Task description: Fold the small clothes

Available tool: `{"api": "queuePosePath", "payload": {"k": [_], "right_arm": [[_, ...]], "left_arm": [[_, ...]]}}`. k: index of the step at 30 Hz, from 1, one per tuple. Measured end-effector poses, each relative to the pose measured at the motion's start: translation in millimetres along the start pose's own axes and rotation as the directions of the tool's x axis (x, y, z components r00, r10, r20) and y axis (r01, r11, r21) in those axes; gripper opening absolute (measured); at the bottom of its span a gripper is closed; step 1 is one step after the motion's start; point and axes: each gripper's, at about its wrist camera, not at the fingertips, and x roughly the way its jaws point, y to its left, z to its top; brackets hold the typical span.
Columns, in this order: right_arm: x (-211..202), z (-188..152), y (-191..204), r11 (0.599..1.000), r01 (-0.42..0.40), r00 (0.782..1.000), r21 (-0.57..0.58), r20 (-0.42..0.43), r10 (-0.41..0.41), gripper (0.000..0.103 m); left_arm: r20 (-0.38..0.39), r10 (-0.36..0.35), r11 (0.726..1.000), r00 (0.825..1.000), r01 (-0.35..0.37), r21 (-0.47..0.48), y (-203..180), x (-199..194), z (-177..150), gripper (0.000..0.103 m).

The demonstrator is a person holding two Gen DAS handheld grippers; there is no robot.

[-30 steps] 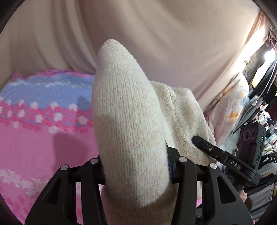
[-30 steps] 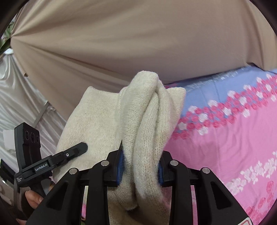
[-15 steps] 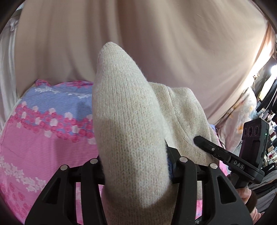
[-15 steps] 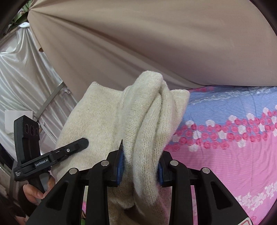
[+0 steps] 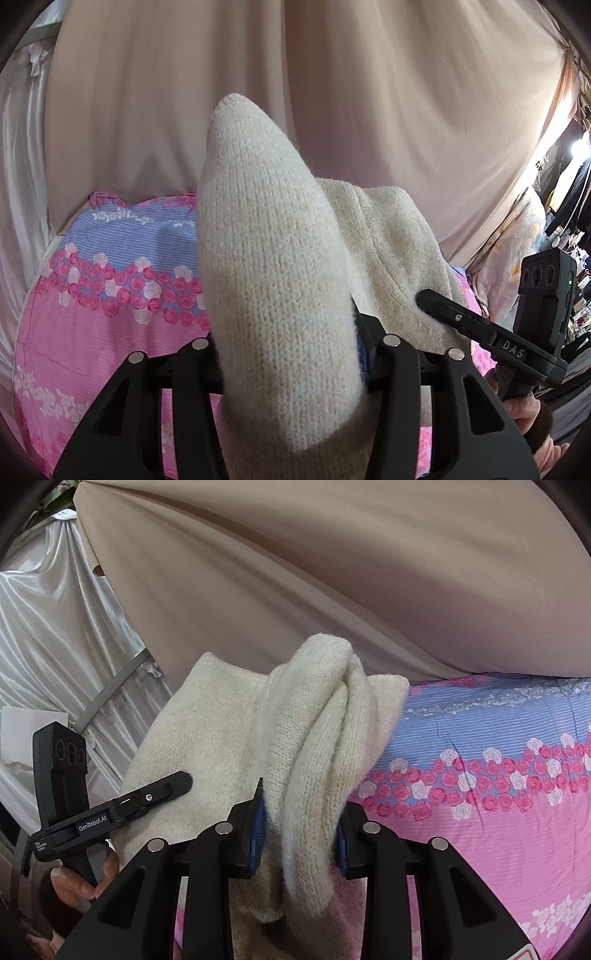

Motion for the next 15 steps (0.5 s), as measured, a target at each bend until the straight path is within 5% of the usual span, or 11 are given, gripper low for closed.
{"api": "queuePosePath", "payload": {"k": [15], "right_arm": [[7.0,-30.1,-15.1,0.994,0.105,0.994,0.031,-0.039,-0.104,0.029]], "left_arm": [[-0.077,-0.071,0.996,0.994,0.067,-0.06,12.4,31.4,-33.8,0.046]]}}
